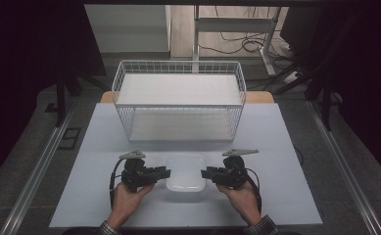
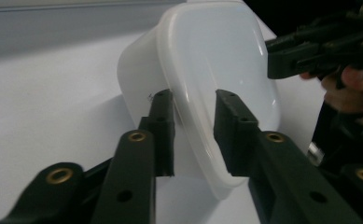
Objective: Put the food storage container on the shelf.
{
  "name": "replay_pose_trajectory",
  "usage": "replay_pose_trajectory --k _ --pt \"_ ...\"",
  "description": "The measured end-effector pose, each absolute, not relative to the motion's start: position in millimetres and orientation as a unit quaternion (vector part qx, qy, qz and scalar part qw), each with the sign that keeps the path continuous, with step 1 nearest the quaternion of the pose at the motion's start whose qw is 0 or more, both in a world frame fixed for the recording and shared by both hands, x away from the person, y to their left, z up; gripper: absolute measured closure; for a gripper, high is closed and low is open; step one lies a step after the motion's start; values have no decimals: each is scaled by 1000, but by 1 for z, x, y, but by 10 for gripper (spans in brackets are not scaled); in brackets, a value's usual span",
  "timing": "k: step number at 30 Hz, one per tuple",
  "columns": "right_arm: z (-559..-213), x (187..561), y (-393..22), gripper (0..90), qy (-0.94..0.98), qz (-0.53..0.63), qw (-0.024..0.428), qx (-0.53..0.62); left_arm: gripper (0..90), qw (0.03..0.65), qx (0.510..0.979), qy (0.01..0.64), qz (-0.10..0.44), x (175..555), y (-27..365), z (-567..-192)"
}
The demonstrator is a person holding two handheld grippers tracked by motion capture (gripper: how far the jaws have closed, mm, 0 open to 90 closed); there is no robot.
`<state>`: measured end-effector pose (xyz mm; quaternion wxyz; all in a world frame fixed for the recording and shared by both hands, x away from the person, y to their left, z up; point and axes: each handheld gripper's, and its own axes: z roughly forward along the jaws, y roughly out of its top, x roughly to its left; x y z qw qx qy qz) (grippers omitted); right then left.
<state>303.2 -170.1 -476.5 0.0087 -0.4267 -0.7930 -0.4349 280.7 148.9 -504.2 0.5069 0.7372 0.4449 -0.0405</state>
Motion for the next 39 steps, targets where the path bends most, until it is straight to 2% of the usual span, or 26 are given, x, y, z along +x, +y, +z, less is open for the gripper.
replay_pose_trajectory --k 2,6,9,18,27,39 --pt "-476 303 -172 740 -781 -448 9 -435 749 523 721 452 -47 280 153 -505" --pt "-477 302 -174 782 -770 -460 8 -443 787 522 720 456 -36 279 152 -503" --pt "-475 300 -172 783 -776 -457 -16 -435 794 517 722 458 -25 279 150 -502" --pt "-465 302 -170 784 -776 -467 -30 -423 793 520 722 456 -10 282 150 -492" --pt "-439 311 -165 785 -778 -484 -45 -399 793 531 721 446 15 286 156 -467" --pt "-395 331 -159 785 -772 -506 -64 -380 794 540 722 429 55 303 161 -411"
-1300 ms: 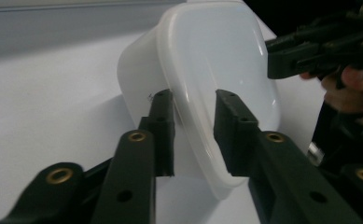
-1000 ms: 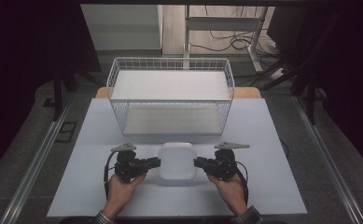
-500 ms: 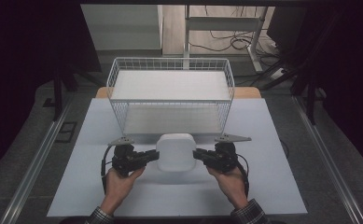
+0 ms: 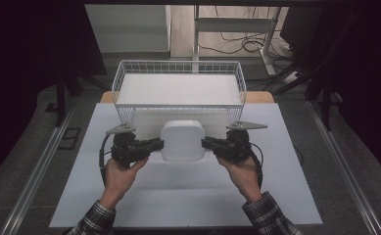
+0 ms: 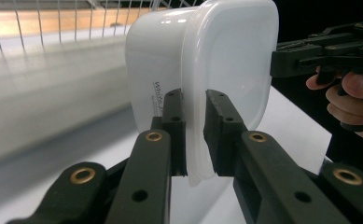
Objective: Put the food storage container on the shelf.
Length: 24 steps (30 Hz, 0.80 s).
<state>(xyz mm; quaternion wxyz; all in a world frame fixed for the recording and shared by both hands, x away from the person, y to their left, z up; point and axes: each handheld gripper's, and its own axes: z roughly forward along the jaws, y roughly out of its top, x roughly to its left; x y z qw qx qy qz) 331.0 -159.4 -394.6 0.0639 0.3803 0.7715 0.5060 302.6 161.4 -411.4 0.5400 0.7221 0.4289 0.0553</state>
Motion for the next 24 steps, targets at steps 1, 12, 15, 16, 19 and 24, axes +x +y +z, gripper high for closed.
replay_pose_trajectory --k 1,12,15,16,19,24 --pt "-391 333 -159 784 771 508 66 379 794 540 722 429 55 303 161 -411" --pt "-350 352 -151 783 765 524 83 365 795 546 719 421 87 320 168 -364" --pt "-344 356 -149 783 764 526 87 364 795 547 718 420 91 324 169 -356" --pt "-341 359 -148 783 763 527 88 364 795 548 718 419 92 327 170 -352" --pt "-326 369 -146 781 759 533 93 362 796 551 716 417 96 338 172 -336" --pt "-307 385 -143 780 753 538 102 364 796 550 717 417 102 355 174 -314"
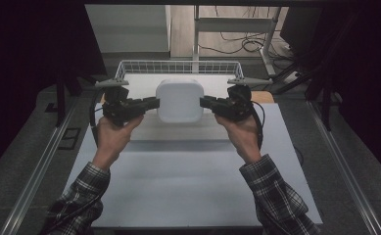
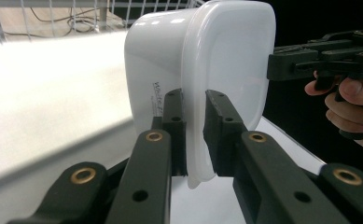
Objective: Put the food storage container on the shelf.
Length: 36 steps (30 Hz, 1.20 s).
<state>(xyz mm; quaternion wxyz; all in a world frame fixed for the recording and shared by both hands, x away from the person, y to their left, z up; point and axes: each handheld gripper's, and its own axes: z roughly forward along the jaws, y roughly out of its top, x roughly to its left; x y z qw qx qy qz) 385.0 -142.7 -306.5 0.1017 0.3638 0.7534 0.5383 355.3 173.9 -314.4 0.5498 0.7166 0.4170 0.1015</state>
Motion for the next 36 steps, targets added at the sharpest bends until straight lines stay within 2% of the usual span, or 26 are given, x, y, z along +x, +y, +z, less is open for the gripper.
replay_pose_trajectory --k 8,17,24,33,36 --pt "-293 414 -137 779 749 534 105 379 794 546 713 432 83 389 177 -306" --pt "-295 431 -136 764 749 523 92 396 765 535 717 442 71 406 176 -309" --pt "-294 442 -129 676 750 515 101 403 660 523 723 445 81 417 169 -312" --pt "-298 456 -128 645 751 507 82 416 667 523 718 456 61 428 171 -316" --pt "-299 459 -126 613 755 501 78 417 627 511 725 455 74 432 169 -313"
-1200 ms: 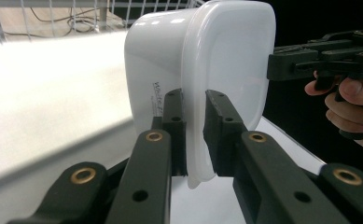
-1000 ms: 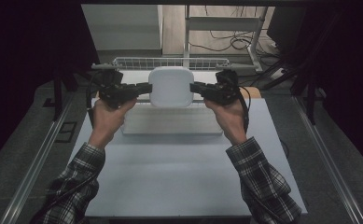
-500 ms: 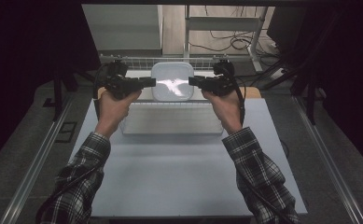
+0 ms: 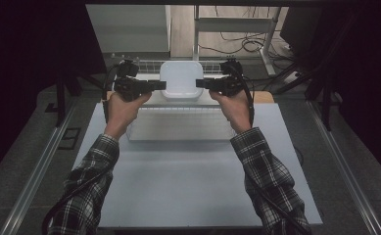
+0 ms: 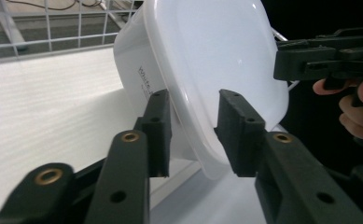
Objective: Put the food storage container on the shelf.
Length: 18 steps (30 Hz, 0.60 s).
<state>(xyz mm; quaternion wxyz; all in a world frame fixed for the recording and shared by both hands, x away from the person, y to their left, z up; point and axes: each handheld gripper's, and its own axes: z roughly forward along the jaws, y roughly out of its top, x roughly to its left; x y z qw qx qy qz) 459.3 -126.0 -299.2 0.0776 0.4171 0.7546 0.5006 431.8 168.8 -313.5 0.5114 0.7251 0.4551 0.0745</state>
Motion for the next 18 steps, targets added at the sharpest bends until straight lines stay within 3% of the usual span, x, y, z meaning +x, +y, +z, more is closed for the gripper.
replay_pose_trajectory --k 5,10,15,18 --pt "-301 464 -124 526 754 494 78 426 503 496 727 465 99 441 166 -312" --pt "-301 468 -121 446 750 488 112 432 462 504 716 471 108 446 166 -315" --pt "-300 475 -116 425 747 478 158 434 395 506 708 477 123 448 164 -317" --pt "-300 477 -115 424 747 476 162 436 334 505 708 475 133 448 163 -318"
